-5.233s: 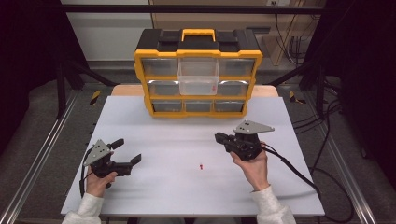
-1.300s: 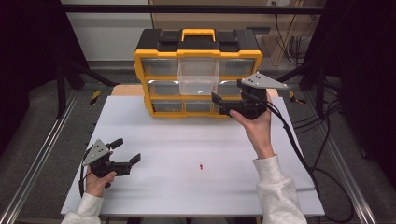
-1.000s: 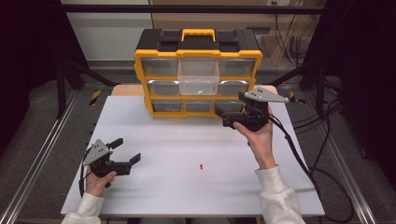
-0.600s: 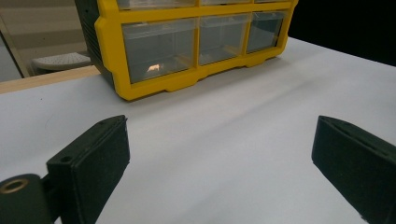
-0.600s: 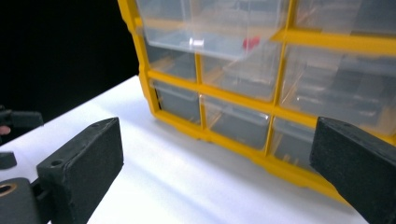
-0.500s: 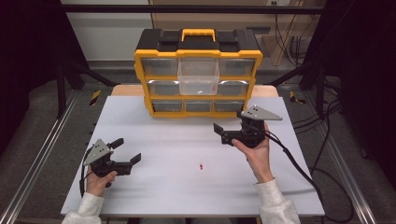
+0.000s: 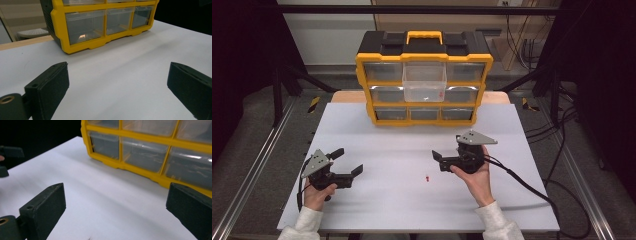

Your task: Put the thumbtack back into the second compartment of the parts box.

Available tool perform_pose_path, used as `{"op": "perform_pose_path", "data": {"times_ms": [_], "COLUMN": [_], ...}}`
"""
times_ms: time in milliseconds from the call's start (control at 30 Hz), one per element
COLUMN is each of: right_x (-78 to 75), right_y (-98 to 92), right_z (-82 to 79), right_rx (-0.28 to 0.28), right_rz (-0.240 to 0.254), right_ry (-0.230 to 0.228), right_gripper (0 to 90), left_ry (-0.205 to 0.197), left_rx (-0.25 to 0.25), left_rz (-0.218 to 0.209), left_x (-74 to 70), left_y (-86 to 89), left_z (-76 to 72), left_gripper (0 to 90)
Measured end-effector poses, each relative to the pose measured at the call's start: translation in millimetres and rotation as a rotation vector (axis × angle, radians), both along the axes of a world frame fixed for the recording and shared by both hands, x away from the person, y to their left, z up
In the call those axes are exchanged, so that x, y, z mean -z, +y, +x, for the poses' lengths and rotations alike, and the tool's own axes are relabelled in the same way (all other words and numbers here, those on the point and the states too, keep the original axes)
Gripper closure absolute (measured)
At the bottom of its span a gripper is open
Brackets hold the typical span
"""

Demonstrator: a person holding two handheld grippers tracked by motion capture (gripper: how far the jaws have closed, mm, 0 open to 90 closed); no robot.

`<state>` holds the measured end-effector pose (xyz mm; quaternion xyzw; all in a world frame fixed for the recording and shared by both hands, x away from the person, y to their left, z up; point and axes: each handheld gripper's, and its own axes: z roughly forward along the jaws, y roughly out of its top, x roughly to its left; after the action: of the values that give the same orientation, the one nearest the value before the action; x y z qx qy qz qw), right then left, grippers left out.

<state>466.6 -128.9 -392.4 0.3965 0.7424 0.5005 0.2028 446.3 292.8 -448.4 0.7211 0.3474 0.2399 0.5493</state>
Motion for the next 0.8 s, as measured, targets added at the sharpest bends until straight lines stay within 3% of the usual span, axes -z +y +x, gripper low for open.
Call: {"op": "perform_pose_path", "data": {"times_ms": [800], "right_x": [69.3], "right_y": [36.0], "right_z": [-8.5], "right_rx": [-0.054], "right_rz": [-0.157], "right_ry": [0.160], "right_gripper": [7.5], "left_ry": [0.002], "left_rx": [-0.001], "left_rz": [0.001], "left_x": [0.1], "left_y": [0.6], "left_z": [-0.5], "left_gripper": [3.5]}}
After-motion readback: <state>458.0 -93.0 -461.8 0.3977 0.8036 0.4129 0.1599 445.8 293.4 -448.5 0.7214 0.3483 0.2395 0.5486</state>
